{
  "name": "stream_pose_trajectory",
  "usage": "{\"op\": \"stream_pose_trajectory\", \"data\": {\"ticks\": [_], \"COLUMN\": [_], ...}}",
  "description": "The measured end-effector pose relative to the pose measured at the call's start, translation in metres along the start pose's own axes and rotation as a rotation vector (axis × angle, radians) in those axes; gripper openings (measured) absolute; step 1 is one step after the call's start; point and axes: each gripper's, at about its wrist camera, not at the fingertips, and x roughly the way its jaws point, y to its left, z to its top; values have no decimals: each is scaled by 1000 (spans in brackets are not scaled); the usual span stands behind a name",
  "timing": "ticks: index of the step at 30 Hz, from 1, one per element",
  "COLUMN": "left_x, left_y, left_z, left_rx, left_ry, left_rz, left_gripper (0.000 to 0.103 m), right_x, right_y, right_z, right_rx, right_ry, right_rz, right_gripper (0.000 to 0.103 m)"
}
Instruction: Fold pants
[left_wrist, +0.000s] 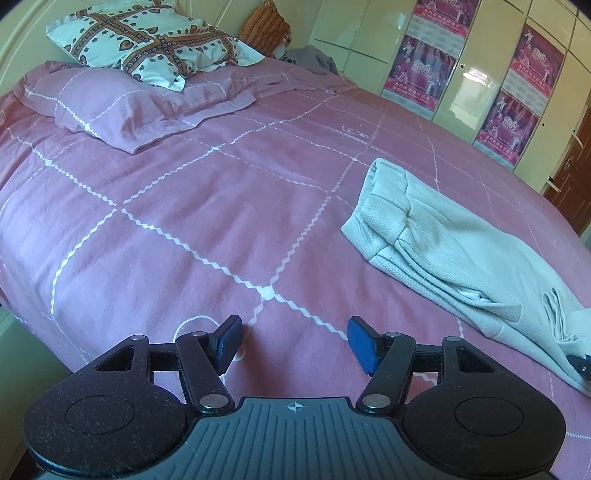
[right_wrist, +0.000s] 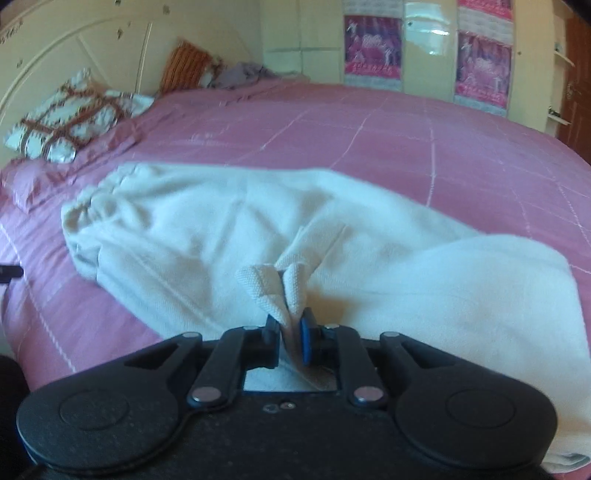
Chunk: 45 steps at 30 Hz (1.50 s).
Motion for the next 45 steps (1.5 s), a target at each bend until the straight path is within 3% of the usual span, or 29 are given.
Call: {"op": "stream_pose_trajectory", "data": {"ticks": [2,3,4,8,10,11,12,13,14,15,17,21,24,27,28,29,31,32,34,36,37,38,41,43,44,45], "left_x": [0,-1,-1,-2,-2,-2,-2,-2,-2,-3,-4,-5,-2,-3,-3,-2,-1,1,6,12,15,17,16,16,17,18], "left_y": [-1,-1,-1,-2,-4,-5,-6,-7,-8,-8,-7,-6,-12,-22,-26,-30,-36,-40,-48,-55,-58,-61,-69,-72,-72,-74], "left_z": [0,0,0,-1,-2,-3,-3,-4,-4,-4,-4,-3,-2,3,5,7,11,13,16,18,19,19,20,20,21,21], "left_rx": [5,4,1,-1,4,7,9,9,8,8,10,3,10,29,35,38,42,44,54,65,64,65,85,89,92,98], "left_ry": [2,1,0,-4,-4,-3,-2,-2,-2,-1,1,-3,1,-13,-17,-21,-29,-30,-27,-23,-11,-7,-9,-7,-4,-1], "left_rz": [-3,-3,-5,-13,-13,-13,-13,-15,-18,-20,-21,-19,-17,-37,-44,-51,-62,-67,-73,-70,-67,-71,-71,-73,-74,-74], "left_gripper": [63,63,63,63,64,64,66,69,70,71,71,72,72,72,72,72,72,72,72,72,71,72,72,72,72,72], "right_x": [1,-5,-15,-39,-41,-38,-34,-31,-28,-25,-22,-26,-9,-32,-44,-54,-69,-72,-69,-64,-54,-38,-43,-58,-61,-52], "right_y": [11,14,14,0,-6,-1,7,15,18,18,12,-2,-3,-21,-28,-37,-63,-78,-113,-144,-153,-161,-160,-155,-156,-154], "right_z": [-3,-2,-1,2,2,1,-2,-6,-8,-8,-5,1,-4,4,7,8,7,5,-1,-12,-17,-23,-29,-32,-34,-35], "right_rx": [-80,-82,-66,24,46,6,-59,-103,-112,-97,-45,38,22,110,126,137,173,192,265,342,340,325,296,284,281,269], "right_ry": [2,-20,-55,-145,-138,-119,-109,-115,-116,-121,-130,-127,6,-73,-116,-153,-211,-217,-192,-166,-106,-7,-49,-135,-138,-81], "right_rz": [-24,-15,20,66,101,106,77,33,14,-6,-35,73,139,227,208,176,105,36,-89,-154,-192,-211,-192,-200,-195,-205], "right_gripper": [23,32,34,28,32,30,19,18,16,8,8,10,15,33,47,49,38,37,16,16,13,13,16,21,22,23]}}
